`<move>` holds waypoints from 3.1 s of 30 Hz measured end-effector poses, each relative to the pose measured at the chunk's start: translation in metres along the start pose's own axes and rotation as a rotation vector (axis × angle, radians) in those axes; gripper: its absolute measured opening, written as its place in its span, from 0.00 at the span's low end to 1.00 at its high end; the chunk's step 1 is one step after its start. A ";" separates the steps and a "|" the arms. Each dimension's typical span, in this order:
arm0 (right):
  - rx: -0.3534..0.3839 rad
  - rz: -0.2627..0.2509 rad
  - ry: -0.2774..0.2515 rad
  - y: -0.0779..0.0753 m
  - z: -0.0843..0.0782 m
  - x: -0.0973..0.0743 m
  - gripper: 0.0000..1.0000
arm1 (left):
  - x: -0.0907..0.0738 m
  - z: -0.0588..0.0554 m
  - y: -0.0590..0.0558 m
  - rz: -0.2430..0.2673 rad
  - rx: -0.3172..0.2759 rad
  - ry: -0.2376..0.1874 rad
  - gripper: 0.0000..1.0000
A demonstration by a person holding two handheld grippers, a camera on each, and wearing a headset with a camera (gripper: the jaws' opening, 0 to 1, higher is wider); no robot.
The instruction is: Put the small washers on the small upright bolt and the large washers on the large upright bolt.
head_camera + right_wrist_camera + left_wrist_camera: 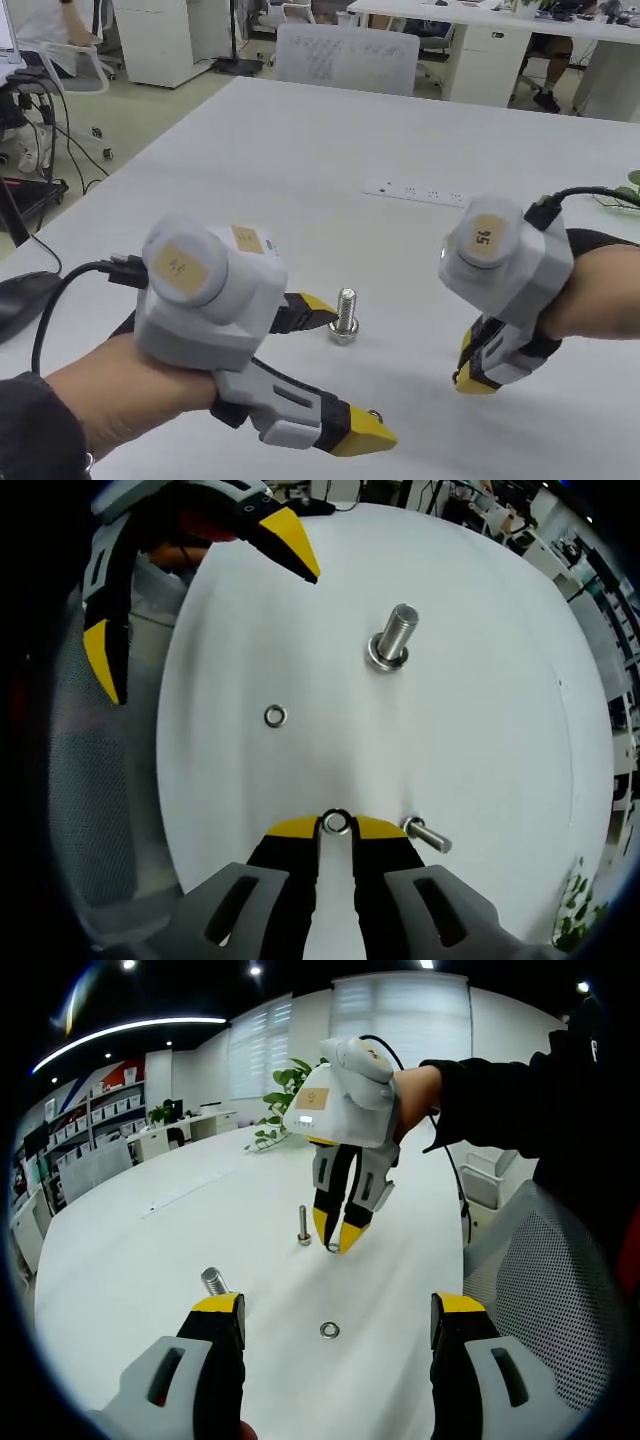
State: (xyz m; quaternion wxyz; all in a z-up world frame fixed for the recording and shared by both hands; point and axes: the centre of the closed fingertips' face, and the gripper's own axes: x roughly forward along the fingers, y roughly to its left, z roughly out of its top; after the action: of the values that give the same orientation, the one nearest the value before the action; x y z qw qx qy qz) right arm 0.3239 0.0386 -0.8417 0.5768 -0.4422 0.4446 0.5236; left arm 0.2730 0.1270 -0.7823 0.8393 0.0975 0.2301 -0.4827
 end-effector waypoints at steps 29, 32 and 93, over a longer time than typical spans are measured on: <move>0.076 -0.101 -0.020 -0.027 -0.026 -0.051 0.13 | -0.001 -0.002 -0.001 -0.003 -0.001 0.004 0.75; 0.078 -0.115 -0.024 -0.031 -0.025 -0.056 0.13 | -0.001 -0.002 -0.001 -0.004 -0.001 0.004 0.75; 0.012 -0.063 0.004 -0.058 -0.010 -0.020 0.13 | -0.002 -0.005 0.004 0.017 -0.011 0.016 0.75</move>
State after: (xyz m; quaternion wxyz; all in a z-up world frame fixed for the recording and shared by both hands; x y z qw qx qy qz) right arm 0.3797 0.0208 -0.8217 0.5945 -0.4536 0.4347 0.5018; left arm 0.2742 0.1328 -0.7860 0.8419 0.0987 0.2388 -0.4737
